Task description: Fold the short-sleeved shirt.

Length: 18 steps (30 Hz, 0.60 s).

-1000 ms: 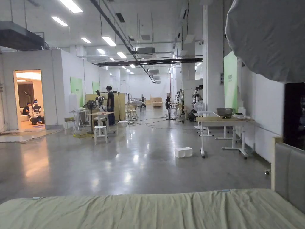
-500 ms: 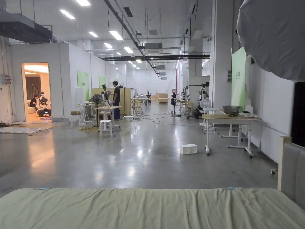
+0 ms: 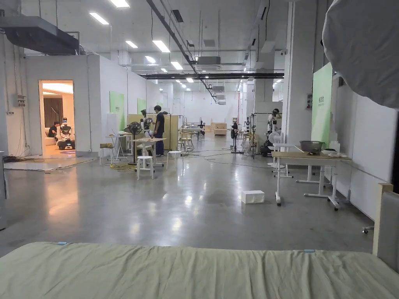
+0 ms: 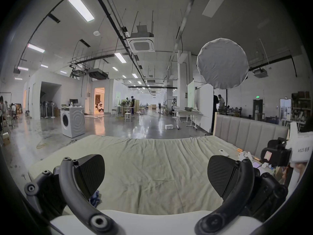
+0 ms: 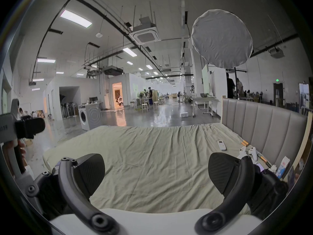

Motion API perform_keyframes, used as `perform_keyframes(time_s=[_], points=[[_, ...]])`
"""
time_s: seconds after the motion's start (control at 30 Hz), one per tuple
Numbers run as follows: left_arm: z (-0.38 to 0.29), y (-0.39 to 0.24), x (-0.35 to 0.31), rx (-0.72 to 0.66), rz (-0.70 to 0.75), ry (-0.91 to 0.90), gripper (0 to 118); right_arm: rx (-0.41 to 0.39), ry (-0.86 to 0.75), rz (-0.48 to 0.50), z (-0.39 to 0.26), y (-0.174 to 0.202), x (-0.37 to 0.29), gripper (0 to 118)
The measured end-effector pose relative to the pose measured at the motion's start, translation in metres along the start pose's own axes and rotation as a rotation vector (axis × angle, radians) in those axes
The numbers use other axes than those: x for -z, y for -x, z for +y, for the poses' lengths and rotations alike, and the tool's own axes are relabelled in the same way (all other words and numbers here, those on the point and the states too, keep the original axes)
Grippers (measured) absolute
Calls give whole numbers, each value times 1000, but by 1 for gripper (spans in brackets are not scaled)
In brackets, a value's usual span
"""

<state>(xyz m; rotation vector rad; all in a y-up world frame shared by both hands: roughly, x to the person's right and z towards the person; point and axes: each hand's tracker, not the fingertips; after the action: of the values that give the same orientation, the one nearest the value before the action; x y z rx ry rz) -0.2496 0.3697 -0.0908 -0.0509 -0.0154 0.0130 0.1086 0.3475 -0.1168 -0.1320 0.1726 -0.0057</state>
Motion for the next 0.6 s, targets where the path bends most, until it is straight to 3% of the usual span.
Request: perform_keyframes(time_s=[0.6], points=[[1, -4, -3, 39, -7, 31, 118, 1, 28, 6, -1, -2, 2, 118]])
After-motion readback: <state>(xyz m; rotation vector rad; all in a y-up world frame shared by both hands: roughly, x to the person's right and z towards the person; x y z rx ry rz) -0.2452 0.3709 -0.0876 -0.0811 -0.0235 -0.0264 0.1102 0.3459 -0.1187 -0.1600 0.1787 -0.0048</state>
